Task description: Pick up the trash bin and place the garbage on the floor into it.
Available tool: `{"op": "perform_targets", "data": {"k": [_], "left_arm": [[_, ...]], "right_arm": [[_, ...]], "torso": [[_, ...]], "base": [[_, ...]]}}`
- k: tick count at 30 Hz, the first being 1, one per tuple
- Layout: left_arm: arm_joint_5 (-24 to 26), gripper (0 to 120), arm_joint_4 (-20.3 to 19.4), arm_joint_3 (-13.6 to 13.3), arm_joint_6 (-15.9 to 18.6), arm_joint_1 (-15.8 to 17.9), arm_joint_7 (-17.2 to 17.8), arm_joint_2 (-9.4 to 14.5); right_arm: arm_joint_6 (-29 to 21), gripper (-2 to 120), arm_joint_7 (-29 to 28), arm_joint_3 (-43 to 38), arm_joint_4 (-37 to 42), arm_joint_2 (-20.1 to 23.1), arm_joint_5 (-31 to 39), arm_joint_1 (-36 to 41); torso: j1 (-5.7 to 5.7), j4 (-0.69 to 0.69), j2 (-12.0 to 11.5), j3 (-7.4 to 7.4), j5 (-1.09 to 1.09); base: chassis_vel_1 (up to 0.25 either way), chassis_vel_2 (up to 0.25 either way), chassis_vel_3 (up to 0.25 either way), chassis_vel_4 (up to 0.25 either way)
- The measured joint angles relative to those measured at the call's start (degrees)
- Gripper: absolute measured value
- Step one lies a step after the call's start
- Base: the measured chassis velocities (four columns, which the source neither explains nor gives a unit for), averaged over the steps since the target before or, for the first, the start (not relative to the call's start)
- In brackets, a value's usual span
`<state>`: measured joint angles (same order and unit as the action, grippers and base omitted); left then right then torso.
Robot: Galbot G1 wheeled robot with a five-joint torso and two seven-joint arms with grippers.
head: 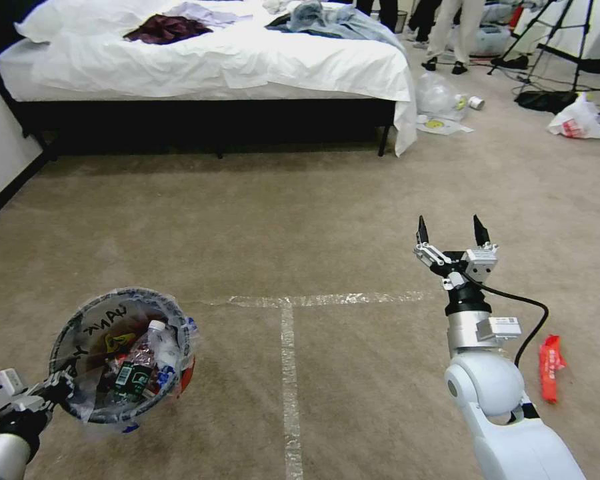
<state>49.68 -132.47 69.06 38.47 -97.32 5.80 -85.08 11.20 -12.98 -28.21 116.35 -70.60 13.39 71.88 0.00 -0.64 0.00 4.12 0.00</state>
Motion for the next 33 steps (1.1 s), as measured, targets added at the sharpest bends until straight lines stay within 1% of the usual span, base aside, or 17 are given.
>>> {"op": "perform_targets", "data": {"k": [15, 24, 33], "left_arm": [[-0.5, 1, -0.4, -0.2, 0.0, -0.2, -0.2, -0.2], [-0.8, 1, -0.7, -0.1, 0.0, -0.6, -0.6, -0.4], [-0.9, 1, -0.7, 0.0, 0.0, -0.8, -0.8, -0.4]], "right_arm": [[0.7, 100, -0.4, -1.8, 0.2, -0.9, -0.7, 1.4], [1.2, 100, -0.5, -2.1, 0.3, -0.9, -1.0, 2.3], [1.5, 100, -0.6, -2.5, 0.4, -1.0, -1.2, 3.0]], "torso": [[0.00, 0.02, 0.0, 0.00, 0.00], [0.00, 0.01, 0.0, 0.00, 0.00], [0.00, 0.00, 0.0, 0.00, 0.00]], "base": [[-0.036, -0.030, -0.042, -0.038], [-0.069, -0.080, -0.070, -0.076], [-0.110, -0.101, -0.092, -0.098]]}}
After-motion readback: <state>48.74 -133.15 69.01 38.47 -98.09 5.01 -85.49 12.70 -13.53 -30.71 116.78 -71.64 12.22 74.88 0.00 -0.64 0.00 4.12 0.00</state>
